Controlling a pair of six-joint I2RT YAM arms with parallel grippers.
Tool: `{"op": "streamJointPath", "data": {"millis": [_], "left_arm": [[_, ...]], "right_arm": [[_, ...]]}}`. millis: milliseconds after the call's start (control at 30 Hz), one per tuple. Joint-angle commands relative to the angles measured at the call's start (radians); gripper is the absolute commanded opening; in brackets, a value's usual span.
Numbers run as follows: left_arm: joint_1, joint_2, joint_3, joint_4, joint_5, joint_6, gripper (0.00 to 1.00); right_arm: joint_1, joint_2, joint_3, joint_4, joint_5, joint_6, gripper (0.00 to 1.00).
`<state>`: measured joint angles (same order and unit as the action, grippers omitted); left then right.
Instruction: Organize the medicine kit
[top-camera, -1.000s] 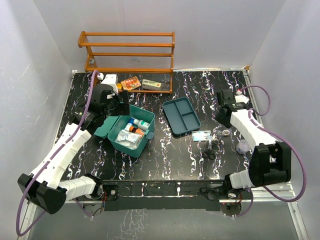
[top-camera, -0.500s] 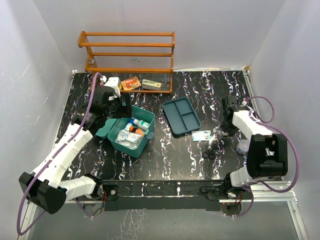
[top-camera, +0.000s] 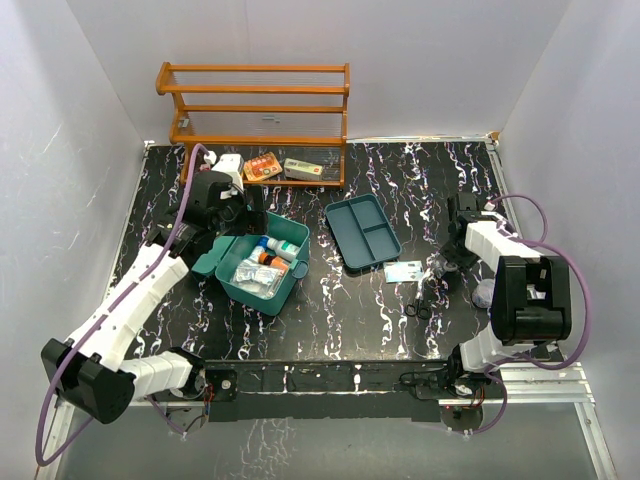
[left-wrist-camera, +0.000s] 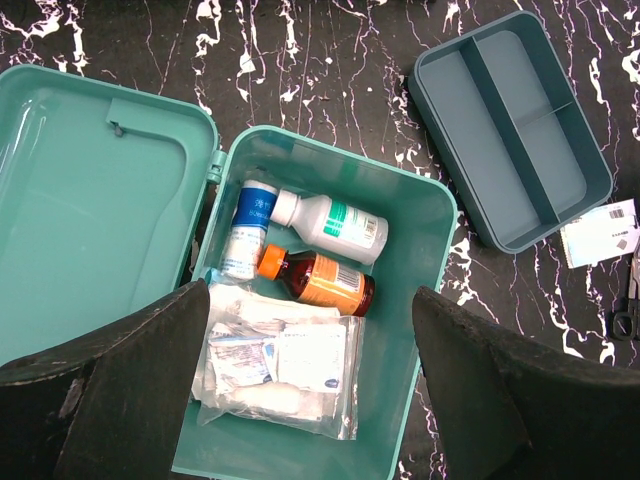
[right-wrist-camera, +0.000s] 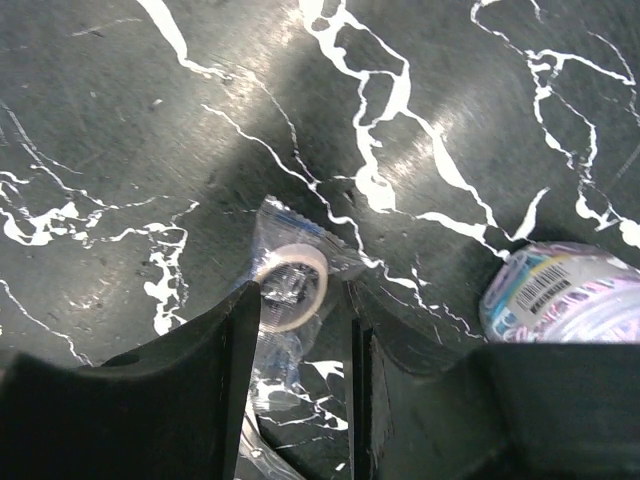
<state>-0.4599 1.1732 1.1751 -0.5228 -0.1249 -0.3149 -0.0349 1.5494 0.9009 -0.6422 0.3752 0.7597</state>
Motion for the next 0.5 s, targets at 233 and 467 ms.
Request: {"op": "streamJointPath", "data": {"millis": [233, 467], "left_arm": [[0.004, 0.007, 0.010, 0.011, 0.004, -0.001, 0.81], [0.004, 0.018, 0.020, 0.012, 0.001, 0.005, 0.81]], "right_arm": [[-0.011, 0.048, -0.039, 0.120, -0.058, -0.040, 0.23], [-0.011, 0.044, -0.023, 0.135, -0.082, -0.083, 0.17]]}}
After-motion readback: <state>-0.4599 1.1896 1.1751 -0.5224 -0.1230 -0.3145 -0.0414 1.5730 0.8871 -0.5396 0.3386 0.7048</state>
